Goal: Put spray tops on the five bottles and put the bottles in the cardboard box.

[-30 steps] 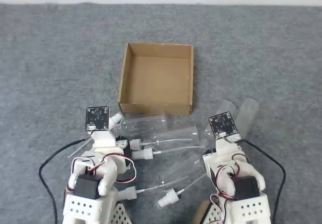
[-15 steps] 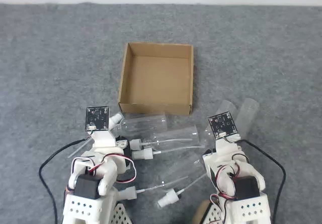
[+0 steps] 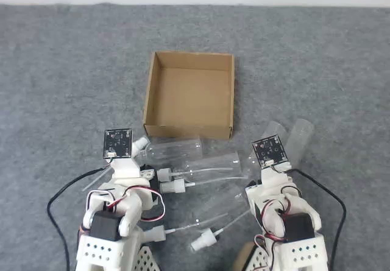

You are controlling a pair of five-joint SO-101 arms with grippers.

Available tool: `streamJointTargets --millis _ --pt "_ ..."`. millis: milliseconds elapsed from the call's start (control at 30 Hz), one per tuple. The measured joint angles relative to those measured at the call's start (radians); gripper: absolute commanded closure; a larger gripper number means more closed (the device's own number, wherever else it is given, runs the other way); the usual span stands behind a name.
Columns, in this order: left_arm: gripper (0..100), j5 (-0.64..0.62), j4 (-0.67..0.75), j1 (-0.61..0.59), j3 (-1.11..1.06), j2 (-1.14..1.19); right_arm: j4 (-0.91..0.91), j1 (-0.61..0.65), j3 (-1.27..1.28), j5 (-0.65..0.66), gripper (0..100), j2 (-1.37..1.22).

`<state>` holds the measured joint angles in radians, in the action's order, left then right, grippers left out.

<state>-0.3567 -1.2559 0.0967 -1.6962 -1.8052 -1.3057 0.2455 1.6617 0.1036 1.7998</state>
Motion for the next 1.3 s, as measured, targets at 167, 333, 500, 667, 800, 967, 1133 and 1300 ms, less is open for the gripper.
streamJointTargets --millis 167,333,500,667,800,967,1133,1300 --pt "99 0.0 0.0 0.0 0.0 0.0 0.0 0.0 0.0 0.0 99.2 0.0" --pt "99 0.0 0.0 0.0 0.0 0.0 0.0 0.0 0.0 0.0 99.2 0.0" --pt "99 0.0 0.0 0.0 0.0 0.0 0.0 0.0 0.0 0.0 99.2 0.0" --pt "99 0.0 0.0 0.0 0.0 0.0 0.0 0.0 0.0 0.0 99.2 0.0" --pt "99 0.0 0.0 0.0 0.0 0.0 0.0 0.0 0.0 0.0 99.2 0.0" --pt "99 0.0 0.0 0.0 0.0 0.0 0.0 0.0 0.0 0.0 99.2 0.0" --pt "99 0.0 0.0 0.0 0.0 0.0 0.0 -0.008 0.0 0.0 99.2 0.0" --pt "99 0.0 0.0 0.0 0.0 0.0 0.0 -0.141 0.0 0.0 99.2 0.0"
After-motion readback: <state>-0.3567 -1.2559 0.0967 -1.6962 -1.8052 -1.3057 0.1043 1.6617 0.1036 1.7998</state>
